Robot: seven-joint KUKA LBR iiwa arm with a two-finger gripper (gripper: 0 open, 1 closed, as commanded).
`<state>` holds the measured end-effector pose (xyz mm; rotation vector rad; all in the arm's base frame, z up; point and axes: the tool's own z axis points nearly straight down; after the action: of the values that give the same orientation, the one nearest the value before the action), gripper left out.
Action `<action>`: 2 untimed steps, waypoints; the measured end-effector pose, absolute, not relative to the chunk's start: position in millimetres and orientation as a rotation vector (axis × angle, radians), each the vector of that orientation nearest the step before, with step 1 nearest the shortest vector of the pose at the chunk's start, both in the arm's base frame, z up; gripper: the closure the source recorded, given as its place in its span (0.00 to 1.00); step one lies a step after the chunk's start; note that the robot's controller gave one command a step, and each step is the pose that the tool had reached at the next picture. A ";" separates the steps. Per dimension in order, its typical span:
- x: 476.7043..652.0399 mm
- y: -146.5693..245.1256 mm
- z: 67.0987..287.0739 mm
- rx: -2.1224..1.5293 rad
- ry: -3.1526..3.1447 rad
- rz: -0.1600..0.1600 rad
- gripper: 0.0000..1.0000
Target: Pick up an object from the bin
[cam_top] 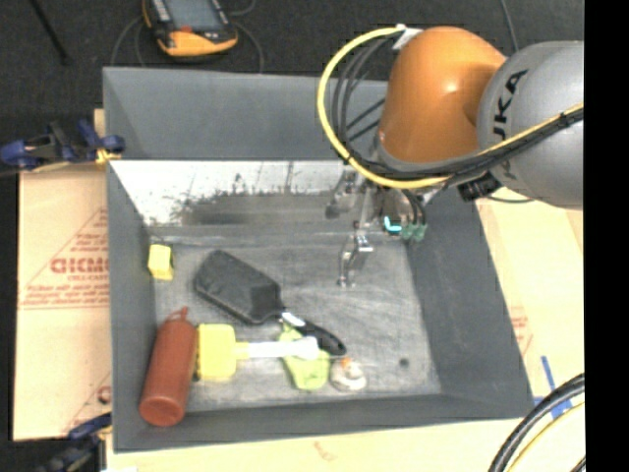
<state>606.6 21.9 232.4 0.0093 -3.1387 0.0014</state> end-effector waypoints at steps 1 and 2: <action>608.0 22.0 236.9 0.009 -3.147 0.001 0.00; 599.7 50.5 171.3 -0.103 -3.148 -0.003 0.00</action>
Offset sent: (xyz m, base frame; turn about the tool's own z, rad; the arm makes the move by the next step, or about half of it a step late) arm -0.0224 0.0709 -0.1624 0.1643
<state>599.7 50.5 171.3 -0.1031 -3.1483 -0.0027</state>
